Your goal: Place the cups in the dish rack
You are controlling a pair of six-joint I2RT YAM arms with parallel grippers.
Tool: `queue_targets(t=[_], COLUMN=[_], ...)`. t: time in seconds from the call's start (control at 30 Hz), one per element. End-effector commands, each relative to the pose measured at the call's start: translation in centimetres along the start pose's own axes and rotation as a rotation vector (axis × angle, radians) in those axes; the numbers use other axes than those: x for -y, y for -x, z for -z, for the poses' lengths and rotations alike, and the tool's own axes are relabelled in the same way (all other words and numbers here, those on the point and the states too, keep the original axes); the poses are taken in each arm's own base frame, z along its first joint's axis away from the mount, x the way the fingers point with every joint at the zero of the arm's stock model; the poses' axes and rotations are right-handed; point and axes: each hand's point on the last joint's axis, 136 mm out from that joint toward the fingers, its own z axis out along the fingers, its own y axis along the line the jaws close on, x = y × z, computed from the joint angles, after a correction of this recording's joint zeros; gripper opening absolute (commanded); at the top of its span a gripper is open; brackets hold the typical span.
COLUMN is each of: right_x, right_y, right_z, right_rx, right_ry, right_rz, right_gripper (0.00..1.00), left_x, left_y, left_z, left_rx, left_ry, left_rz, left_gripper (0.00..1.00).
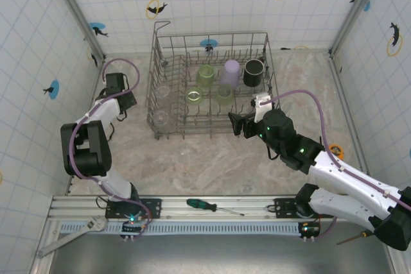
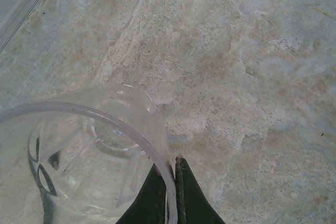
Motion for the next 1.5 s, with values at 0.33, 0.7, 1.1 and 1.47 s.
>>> queue_targets(t=[0.33,0.7,1.1,1.47], right_x=[-0.1,-1.0,-1.6,-2.1], right_y=[0.1,-0.3,-1.5,-2.5], right_z=[0.1,-1.0,-2.5,-3.2], right_rx=[0.009,-0.033,-0.090,-0.109], right_ry=[0.007,0.023,0.027,0.053], right_rz=[-0.035,-0.041,-0.052,-0.082], right_gripper=[1.00,1.00,1.00,1.00], left_x=[1.7,2.6,4.7,6.5], left_y=[2.4,4.6,6.3,8.2], left_z=[5.5,9.8,14.7,19.5], left_rx=[0.149,0.292,0.410,0.493], left_ry=[-0.165,-0.274,-0.465,-0.639], left_rz=[0.089,0.135,0.177,0.201], left_gripper=[0.00,0.00,0.00,0.00])
